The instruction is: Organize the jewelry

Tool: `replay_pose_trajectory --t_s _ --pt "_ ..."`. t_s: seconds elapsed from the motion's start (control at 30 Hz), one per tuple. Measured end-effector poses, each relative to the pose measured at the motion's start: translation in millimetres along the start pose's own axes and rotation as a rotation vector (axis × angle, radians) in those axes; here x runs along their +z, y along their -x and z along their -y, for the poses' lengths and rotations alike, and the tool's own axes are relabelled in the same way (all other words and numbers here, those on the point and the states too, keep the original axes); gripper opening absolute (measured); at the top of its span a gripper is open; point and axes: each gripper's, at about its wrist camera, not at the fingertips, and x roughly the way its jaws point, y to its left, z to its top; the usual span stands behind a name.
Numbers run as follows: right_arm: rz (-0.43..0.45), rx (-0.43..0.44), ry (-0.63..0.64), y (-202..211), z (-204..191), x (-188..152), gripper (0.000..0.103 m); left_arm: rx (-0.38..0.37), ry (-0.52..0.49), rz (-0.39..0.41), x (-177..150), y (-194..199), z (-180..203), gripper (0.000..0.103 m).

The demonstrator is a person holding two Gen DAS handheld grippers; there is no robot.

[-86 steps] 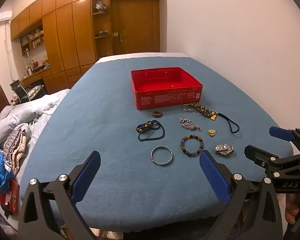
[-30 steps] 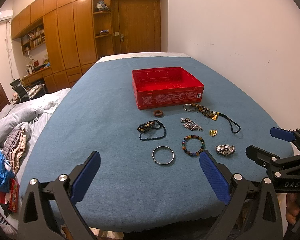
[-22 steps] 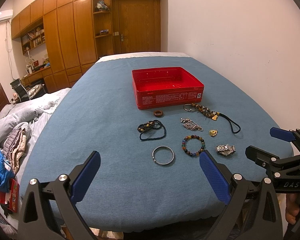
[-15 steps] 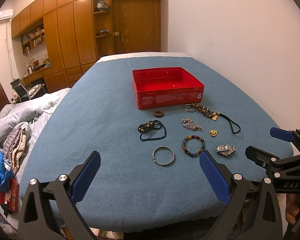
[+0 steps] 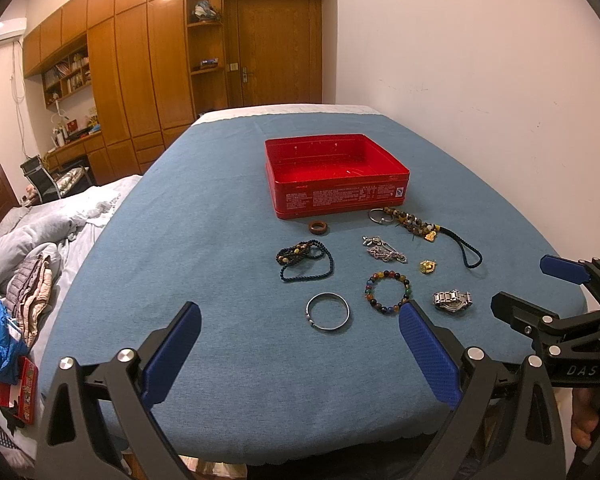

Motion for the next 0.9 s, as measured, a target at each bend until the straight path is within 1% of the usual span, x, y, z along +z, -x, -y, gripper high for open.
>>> replay_pose_trajectory --t_s 0.13,0.23,0.4,0.47,0.5,0.53,0.57,0.6,0.63,0.7,0.77,0.8,0.9 --pt "-0.005 0.001 0.0 -4 1 -1 0.1 -0.005 0.002 -0.004 -1 -1 -2 0.099" --pt "-0.02 0.05 0.006 -13 2 -4 0.1 -0.024 -0.004 -0.013 -5 -7 -4 0.099" --pt "-0.05 0.084 0.042 -31 -2 -12 0.1 -0.128 -0.025 -0.095 -18 -33 -5 0.099" --pt "-0.059 0.111 0.034 -37 3 -16 0.1 -0.141 -0.028 -0.117 -22 -42 -4 0.099" --pt "-0.063 0.124 0.024 -40 7 -18 0.099 -0.15 -0.013 -0.141 -24 -50 -5 0.099" --pt "-0.074 0.143 0.009 -46 13 -20 0.091 -0.162 0.007 -0.163 -25 -58 -8 0.099" --pt "-0.087 0.152 0.001 -50 16 -20 0.072 -0.165 0.023 -0.178 -27 -63 -9 0.099" --pt "-0.11 0.169 -0.009 -56 21 -20 0.062 -0.162 0.04 -0.198 -29 -71 -10 0.099" --pt "-0.131 0.182 -0.019 -63 26 -21 0.051 -0.149 0.046 -0.234 -31 -83 -9 0.099" --pt "-0.16 0.188 -0.04 -76 35 -24 0.051 -0.133 0.008 -0.256 -33 -96 -4 0.099" --pt "-0.172 0.188 -0.054 -85 42 -28 0.051 -0.104 -0.022 -0.245 -34 -102 0 0.099" --pt "-0.173 0.188 -0.06 -87 44 -28 0.051 -0.107 -0.033 -0.249 -35 -107 3 0.099" --pt "-0.166 0.174 -0.084 -93 53 -29 0.051 -0.122 -0.023 -0.267 -36 -118 2 0.099"
